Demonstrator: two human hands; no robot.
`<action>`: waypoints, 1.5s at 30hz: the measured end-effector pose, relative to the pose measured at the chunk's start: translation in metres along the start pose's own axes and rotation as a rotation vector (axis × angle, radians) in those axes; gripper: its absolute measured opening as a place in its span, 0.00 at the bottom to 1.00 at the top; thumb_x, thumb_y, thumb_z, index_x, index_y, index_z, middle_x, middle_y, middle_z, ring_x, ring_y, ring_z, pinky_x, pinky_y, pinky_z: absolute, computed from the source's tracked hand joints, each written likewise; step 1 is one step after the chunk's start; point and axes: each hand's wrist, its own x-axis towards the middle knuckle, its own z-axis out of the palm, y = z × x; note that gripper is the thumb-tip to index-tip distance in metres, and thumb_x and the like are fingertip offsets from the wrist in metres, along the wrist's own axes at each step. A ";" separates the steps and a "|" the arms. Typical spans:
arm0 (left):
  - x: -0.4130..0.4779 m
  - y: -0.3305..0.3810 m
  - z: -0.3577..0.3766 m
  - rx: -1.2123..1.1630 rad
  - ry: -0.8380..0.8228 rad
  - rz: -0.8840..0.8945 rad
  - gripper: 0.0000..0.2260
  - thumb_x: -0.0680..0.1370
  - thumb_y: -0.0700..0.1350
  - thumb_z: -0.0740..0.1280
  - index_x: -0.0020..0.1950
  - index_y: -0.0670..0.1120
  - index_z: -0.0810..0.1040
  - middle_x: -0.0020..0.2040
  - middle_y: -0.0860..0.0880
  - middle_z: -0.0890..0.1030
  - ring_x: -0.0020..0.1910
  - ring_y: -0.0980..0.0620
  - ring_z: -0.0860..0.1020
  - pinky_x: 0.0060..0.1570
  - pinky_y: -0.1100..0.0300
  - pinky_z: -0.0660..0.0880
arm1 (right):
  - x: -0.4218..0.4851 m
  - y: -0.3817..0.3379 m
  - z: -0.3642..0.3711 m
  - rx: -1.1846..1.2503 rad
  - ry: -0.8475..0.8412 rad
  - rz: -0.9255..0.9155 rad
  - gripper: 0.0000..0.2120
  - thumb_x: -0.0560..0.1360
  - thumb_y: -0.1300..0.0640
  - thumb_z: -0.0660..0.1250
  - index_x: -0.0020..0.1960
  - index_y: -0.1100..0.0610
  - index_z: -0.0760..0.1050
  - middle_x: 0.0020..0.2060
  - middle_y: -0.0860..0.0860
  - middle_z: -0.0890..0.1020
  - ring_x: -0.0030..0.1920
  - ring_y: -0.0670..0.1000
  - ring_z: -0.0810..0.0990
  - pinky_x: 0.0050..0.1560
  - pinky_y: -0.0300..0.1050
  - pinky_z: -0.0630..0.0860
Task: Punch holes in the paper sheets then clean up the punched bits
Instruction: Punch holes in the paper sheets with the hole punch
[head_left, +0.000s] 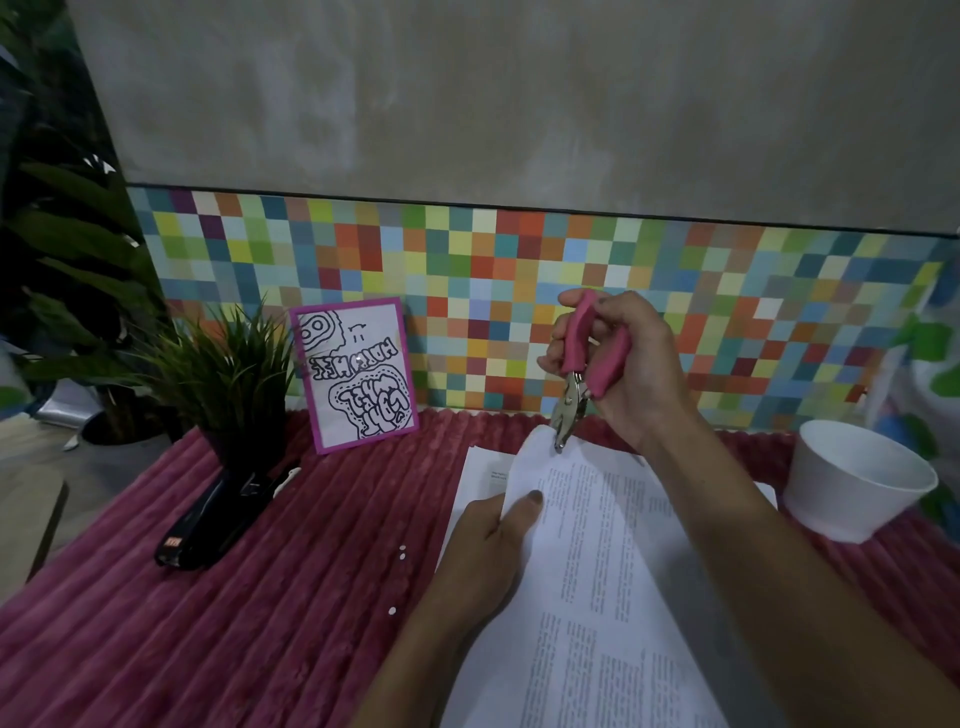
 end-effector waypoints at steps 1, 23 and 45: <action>0.000 -0.001 0.000 0.009 -0.001 -0.001 0.16 0.83 0.48 0.58 0.47 0.45 0.84 0.44 0.49 0.86 0.44 0.52 0.84 0.44 0.61 0.79 | 0.000 0.000 0.003 -0.078 0.005 -0.007 0.16 0.69 0.57 0.61 0.54 0.65 0.75 0.36 0.58 0.76 0.33 0.55 0.76 0.42 0.52 0.77; 0.002 -0.003 -0.005 -0.026 -0.068 -0.108 0.14 0.82 0.48 0.60 0.51 0.46 0.85 0.47 0.51 0.86 0.48 0.52 0.84 0.54 0.54 0.78 | -0.009 0.014 0.002 0.075 0.213 -0.105 0.15 0.72 0.54 0.61 0.53 0.63 0.75 0.36 0.56 0.78 0.31 0.52 0.75 0.35 0.47 0.74; 0.026 0.006 0.003 -0.222 0.060 -0.084 0.04 0.79 0.42 0.67 0.50 0.48 0.82 0.44 0.52 0.86 0.41 0.56 0.84 0.36 0.68 0.76 | 0.002 0.034 0.011 0.096 0.202 -0.102 0.12 0.71 0.55 0.61 0.48 0.63 0.75 0.33 0.57 0.76 0.29 0.53 0.73 0.32 0.46 0.71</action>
